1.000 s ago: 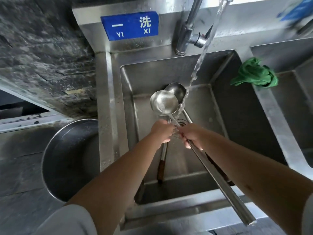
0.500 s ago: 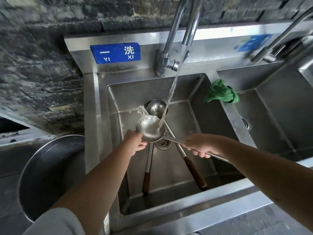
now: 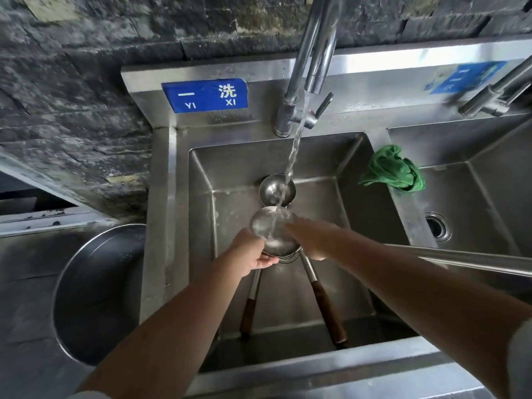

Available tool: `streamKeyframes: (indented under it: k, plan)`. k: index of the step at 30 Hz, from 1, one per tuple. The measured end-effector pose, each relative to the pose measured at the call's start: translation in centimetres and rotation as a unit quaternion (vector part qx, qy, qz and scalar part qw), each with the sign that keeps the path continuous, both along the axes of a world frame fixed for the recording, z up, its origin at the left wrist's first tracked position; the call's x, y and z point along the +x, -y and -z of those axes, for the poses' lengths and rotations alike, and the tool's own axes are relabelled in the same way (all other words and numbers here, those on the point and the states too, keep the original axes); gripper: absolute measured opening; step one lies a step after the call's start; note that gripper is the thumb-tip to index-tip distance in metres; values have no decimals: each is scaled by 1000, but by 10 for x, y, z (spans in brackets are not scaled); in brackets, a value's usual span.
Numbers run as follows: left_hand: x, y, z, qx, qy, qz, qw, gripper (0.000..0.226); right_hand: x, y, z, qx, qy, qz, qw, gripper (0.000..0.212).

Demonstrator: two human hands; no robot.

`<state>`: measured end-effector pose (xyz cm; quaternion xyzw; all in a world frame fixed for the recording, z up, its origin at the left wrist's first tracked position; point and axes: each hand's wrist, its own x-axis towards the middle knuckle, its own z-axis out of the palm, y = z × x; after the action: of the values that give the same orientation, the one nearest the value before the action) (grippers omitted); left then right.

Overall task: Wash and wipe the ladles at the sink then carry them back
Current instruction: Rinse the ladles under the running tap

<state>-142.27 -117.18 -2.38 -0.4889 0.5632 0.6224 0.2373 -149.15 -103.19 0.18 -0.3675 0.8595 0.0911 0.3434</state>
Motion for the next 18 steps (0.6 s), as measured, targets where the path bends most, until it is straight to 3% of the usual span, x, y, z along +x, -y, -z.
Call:
streamKeyframes:
  k: [4, 7, 10, 14, 18]
  plan:
    - [-2, -11, -11, 47, -23, -24, 998, 27, 6, 14, 19, 26, -98, -143, 984, 83]
    - [2, -9, -13, 70, -41, -60, 995, 28, 10, 25, 23, 19, -54, -148, 987, 92]
    - [6, -7, -10, 68, -51, -89, 992, 33, 19, 28, 22, 4, 15, -156, 988, 86]
    - [10, -9, -12, 67, -4, -102, 993, 24, 8, 15, 32, 46, -82, -132, 987, 88]
    - [11, -4, -13, 53, 15, -96, 994, 22, 16, 19, 24, 24, -38, -151, 987, 75]
